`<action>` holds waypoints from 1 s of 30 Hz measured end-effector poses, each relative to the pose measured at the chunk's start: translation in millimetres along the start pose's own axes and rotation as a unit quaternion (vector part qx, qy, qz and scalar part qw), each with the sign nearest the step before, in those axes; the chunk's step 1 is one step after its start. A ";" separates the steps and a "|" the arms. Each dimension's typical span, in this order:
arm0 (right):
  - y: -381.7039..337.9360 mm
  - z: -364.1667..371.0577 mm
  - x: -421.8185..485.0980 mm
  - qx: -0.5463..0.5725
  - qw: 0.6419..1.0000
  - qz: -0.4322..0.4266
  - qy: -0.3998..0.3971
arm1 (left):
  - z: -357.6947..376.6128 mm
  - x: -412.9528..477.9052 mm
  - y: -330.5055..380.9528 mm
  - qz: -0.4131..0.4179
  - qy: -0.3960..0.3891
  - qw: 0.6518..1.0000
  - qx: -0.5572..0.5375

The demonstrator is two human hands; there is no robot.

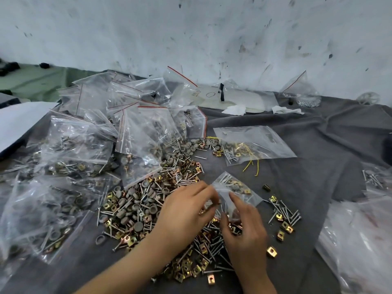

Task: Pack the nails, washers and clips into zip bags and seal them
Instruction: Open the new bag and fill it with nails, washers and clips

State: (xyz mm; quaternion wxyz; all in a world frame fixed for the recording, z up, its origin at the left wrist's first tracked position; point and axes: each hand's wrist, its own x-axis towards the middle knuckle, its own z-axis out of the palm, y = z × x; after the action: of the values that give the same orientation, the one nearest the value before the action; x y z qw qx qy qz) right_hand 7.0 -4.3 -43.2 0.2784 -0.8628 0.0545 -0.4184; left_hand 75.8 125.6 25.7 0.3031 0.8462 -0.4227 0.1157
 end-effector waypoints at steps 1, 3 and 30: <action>0.1 0.1 0.0 0.004 1.000 0.002 0.002 | 4.5 -0.7 -0.8 0.007 0.011 1.000 0.012; 0.9 -0.2 -0.5 0.015 1.000 0.013 0.009 | 7.2 -1.3 -4.8 -0.010 0.024 1.000 -0.013; 6.9 0.0 -3.1 0.061 0.997 -0.009 -0.041 | -17.4 1.8 -69.1 -0.165 -0.168 0.964 0.123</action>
State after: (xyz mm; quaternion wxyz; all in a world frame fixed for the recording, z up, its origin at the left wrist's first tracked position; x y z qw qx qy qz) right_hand 6.0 -9.1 -49.0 0.3289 -0.8611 0.0095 -0.3875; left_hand 132.3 166.9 11.5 0.1366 0.9423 -0.3043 -0.0288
